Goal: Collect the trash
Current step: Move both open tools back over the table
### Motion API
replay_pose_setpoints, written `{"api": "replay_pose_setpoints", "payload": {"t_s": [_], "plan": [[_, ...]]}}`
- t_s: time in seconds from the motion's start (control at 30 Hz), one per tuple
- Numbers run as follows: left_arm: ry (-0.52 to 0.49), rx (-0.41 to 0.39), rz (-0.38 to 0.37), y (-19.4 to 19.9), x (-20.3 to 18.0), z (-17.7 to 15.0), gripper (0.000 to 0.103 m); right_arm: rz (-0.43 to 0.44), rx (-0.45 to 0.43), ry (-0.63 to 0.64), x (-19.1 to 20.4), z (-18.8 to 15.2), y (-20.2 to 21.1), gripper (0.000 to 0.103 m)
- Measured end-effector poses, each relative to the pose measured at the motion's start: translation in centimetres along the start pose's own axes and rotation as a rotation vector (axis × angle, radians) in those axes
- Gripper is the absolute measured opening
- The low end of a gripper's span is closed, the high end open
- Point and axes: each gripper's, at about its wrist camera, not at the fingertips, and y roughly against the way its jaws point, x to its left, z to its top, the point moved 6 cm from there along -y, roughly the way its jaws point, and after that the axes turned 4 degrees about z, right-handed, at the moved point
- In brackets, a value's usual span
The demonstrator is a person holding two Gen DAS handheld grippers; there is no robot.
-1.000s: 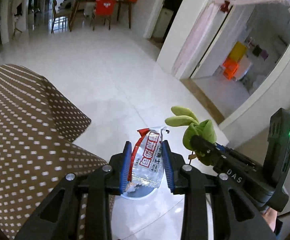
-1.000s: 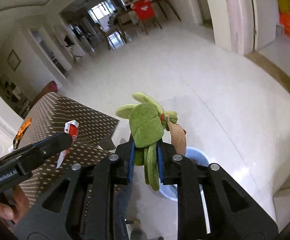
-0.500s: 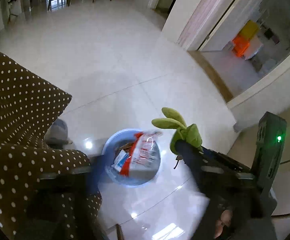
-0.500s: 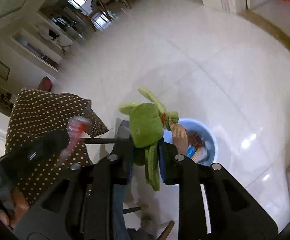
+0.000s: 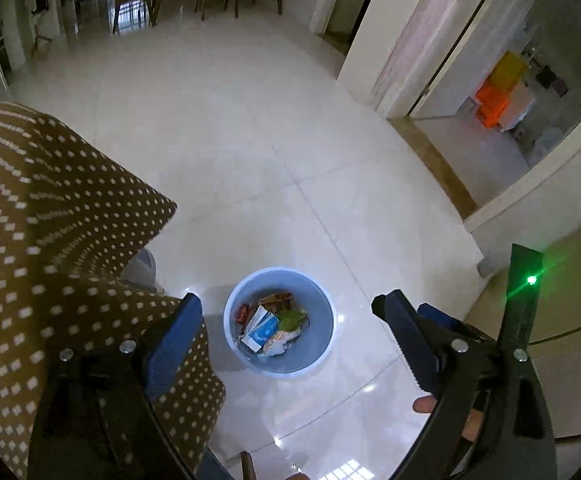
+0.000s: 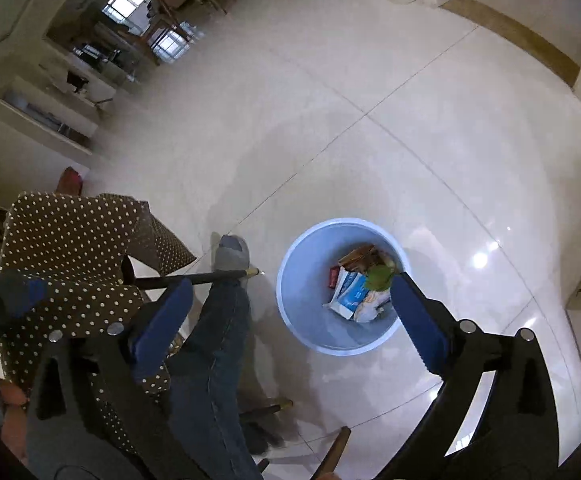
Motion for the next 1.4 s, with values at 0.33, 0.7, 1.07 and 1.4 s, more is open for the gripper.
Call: {"api": "replay_pose_setpoints", "payload": {"t_s": [0.33,0.7,1.07,1.4], "plan": [[-0.094,-0.140,-0.093,10.7,-0.6,-1.0,0.092,-0.019,-0.193,0.036,6.2,0.3,10.5,0.097],[-0.077,-0.320,-0.098,22.9,6.5,-1.8,0.093,0.076,-0.361,0.186,20.7,-0.1,19.3,0.097],[0.060,-0.419,0.026,28.7,19.1,-3.3,0.093,0.198,-0.338,0.368,34.4,-1.6,17.7,0.097],[0.213,-0.466,0.141,31.2,29.7,-4.6,0.093,0.304,-0.234,0.530,44.9,-3.8,12.4,0.097]]}}
